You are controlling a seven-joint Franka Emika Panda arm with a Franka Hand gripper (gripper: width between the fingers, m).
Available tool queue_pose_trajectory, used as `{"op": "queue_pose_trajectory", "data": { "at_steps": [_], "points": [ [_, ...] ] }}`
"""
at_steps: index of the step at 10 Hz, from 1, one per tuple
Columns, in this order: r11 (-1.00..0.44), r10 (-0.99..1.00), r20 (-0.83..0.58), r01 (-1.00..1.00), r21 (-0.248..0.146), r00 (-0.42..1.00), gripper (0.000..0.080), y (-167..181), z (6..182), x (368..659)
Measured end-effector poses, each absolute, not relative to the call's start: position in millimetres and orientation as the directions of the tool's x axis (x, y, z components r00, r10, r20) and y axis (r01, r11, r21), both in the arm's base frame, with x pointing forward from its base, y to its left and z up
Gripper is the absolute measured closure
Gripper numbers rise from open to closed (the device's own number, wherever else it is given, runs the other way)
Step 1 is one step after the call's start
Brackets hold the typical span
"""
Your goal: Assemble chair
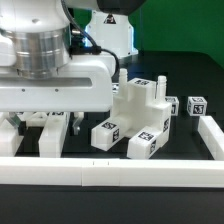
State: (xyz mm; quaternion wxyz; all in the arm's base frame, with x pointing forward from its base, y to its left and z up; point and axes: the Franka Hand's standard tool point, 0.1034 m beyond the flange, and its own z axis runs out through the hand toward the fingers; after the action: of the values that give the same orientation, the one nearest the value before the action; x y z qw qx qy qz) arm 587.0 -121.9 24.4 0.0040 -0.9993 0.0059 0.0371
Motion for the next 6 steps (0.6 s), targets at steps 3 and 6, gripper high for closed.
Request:
{"op": "queue_pose_trajectory", "data": {
  "at_steps": [3,6],
  "points": [
    [-1.000,-0.007,-0.072,-0.007,0.002,0.997,0.0151,-117,9.3,586],
    [-1.000,-0.008,-0.066,-0.007,0.004,0.998,0.0151,-111,4.6,585]
  ]
}}
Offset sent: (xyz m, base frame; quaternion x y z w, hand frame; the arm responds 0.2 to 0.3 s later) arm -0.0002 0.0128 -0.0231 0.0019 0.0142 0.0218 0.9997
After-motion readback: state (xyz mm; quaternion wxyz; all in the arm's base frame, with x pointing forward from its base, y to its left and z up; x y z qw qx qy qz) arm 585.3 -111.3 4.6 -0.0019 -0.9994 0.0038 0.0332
